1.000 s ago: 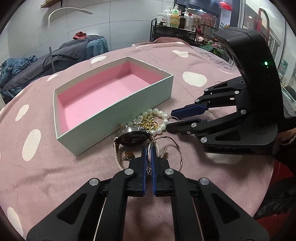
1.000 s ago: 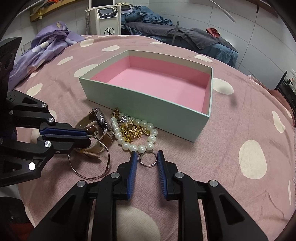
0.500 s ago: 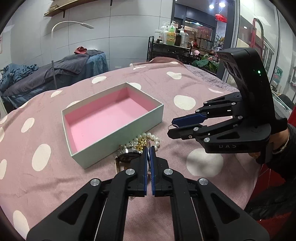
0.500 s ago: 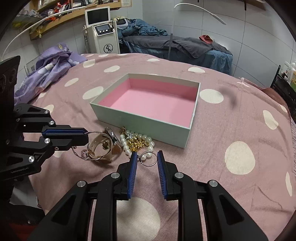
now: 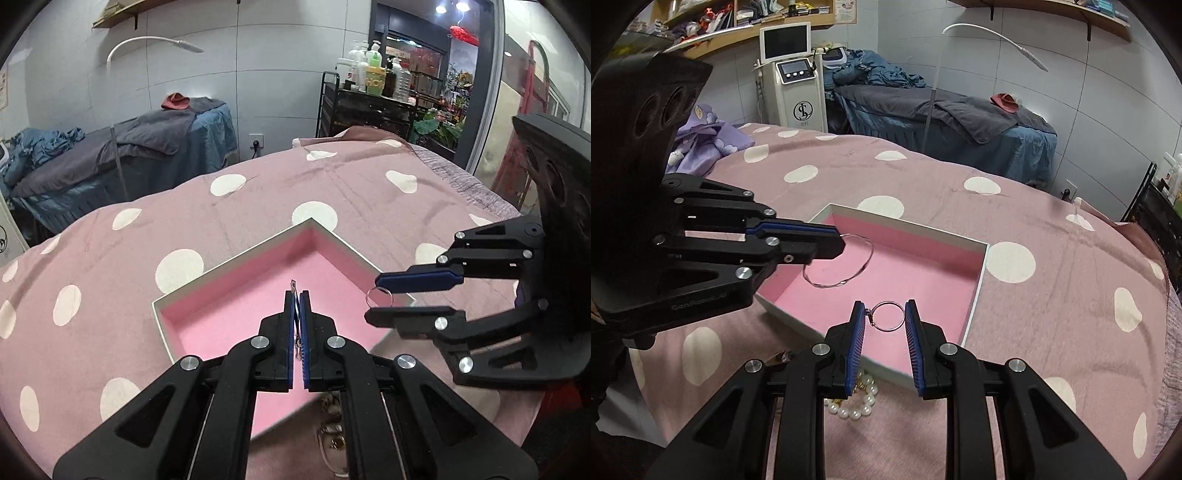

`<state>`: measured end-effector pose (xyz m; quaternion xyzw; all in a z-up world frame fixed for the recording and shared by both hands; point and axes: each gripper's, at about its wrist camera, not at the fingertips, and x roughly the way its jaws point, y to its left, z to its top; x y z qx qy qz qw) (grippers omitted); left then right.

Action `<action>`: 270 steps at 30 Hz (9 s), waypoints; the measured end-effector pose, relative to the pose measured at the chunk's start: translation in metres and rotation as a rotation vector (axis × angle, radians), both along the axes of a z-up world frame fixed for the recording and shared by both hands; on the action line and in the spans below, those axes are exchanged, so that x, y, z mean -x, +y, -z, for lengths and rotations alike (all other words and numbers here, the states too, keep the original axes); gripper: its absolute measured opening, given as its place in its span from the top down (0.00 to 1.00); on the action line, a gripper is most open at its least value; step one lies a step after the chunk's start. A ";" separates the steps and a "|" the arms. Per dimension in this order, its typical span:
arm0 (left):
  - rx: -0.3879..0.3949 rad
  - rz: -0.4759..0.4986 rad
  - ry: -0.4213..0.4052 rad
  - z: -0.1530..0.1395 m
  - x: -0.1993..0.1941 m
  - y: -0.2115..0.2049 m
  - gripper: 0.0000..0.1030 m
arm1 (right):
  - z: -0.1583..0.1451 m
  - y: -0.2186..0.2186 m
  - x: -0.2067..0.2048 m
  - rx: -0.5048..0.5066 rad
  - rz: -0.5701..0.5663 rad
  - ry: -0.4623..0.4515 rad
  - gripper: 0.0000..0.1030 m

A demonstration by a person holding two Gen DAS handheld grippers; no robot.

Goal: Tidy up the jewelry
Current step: 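Lower the bangle into the box and open the left tool while the right tool releases the ring there, then grasp the beige-strap watch with the left tool while the right tool grasps the pearl bracelet, then carry the watch into the box with the left tool while the right tool carries the pearl bracelet in, then open both tools and lift them away from the box, then grasp the silver ring with the left tool while the right tool grasps the gold ring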

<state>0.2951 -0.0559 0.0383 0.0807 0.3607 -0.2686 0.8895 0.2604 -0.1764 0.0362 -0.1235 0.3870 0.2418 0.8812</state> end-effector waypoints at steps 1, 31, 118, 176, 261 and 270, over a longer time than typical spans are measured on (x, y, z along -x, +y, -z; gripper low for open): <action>-0.007 0.000 0.028 0.006 -0.010 -0.001 0.97 | 0.004 0.004 -0.007 0.017 0.000 0.008 0.79; -0.121 -0.198 0.025 0.039 -0.047 0.026 0.35 | 0.050 0.027 -0.039 0.092 -0.012 0.109 0.57; -0.072 -0.118 0.019 0.066 0.108 0.022 0.95 | 0.027 -0.010 0.079 -0.046 -0.014 -0.008 0.91; -0.182 -0.140 0.181 0.077 -0.032 0.009 0.92 | 0.039 0.008 -0.060 -0.082 0.173 0.032 0.77; -0.009 -0.132 0.039 0.094 0.144 0.038 0.80 | 0.076 0.015 0.049 0.033 -0.027 0.136 0.77; 0.022 -0.132 0.050 0.091 0.144 0.042 0.80 | 0.071 0.009 0.057 -0.004 -0.021 0.127 0.77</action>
